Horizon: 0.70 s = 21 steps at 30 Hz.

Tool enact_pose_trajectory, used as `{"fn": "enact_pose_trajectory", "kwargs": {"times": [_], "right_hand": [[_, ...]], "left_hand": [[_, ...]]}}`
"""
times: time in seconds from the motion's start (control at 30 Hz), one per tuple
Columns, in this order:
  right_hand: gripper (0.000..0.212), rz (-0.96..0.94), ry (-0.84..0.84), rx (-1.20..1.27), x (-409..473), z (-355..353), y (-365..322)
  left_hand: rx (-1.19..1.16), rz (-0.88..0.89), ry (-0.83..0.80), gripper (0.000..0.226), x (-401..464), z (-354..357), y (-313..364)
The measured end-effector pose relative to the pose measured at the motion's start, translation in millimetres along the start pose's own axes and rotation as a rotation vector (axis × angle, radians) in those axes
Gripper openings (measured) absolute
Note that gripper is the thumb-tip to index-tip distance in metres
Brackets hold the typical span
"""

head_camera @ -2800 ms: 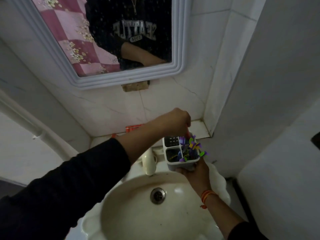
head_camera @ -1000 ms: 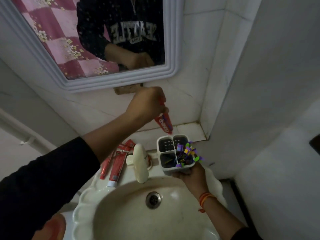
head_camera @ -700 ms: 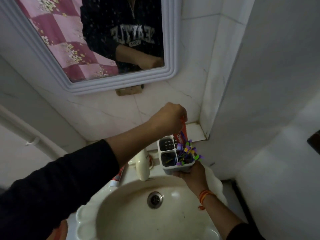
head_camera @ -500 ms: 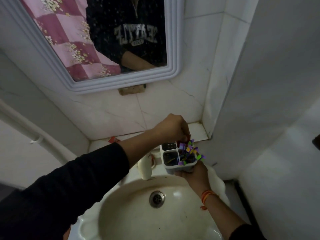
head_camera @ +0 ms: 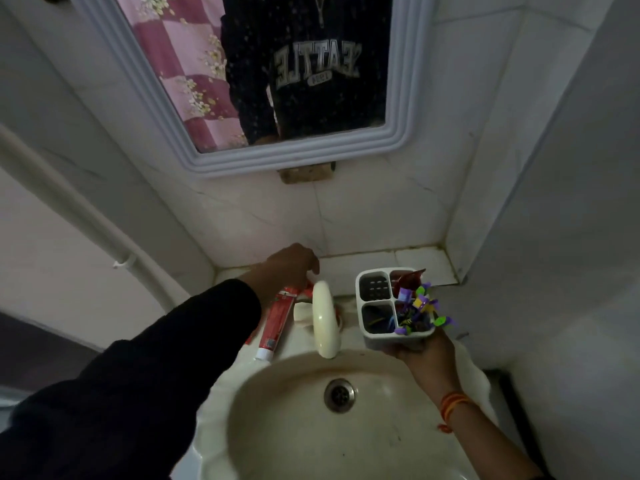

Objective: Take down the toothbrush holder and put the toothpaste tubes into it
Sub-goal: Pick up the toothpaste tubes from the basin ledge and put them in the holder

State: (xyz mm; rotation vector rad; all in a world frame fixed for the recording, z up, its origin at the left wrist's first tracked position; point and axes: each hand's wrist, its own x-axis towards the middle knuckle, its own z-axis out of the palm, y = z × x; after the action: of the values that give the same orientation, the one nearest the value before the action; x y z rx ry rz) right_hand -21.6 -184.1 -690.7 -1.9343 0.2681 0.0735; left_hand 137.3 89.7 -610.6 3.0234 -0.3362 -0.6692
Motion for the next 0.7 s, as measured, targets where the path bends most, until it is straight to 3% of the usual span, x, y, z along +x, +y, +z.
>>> {"fn": "enact_pose_trajectory", "kwargs": {"times": [0.17, 0.37, 0.53, 0.7], "right_hand": [[0.032, 0.017, -0.01, -0.01, 1, -1, 1], [0.032, 0.013, -0.025, -0.011, 0, -1, -1], [0.03, 0.014, -0.027, -0.008, -1, -2, -1], [0.033, 0.006, -0.02, 0.001, -2, -2, -1]], "left_hand": [[0.168, 0.09, -0.041, 0.021, 10, 17, 1], [0.318, 0.199, 0.082, 0.017, 19, 14, 0], [0.17, 0.238, 0.132, 0.022, -2, -30, 20], [-0.037, 0.254, 0.421, 0.022, -42, -81, 54]]}}
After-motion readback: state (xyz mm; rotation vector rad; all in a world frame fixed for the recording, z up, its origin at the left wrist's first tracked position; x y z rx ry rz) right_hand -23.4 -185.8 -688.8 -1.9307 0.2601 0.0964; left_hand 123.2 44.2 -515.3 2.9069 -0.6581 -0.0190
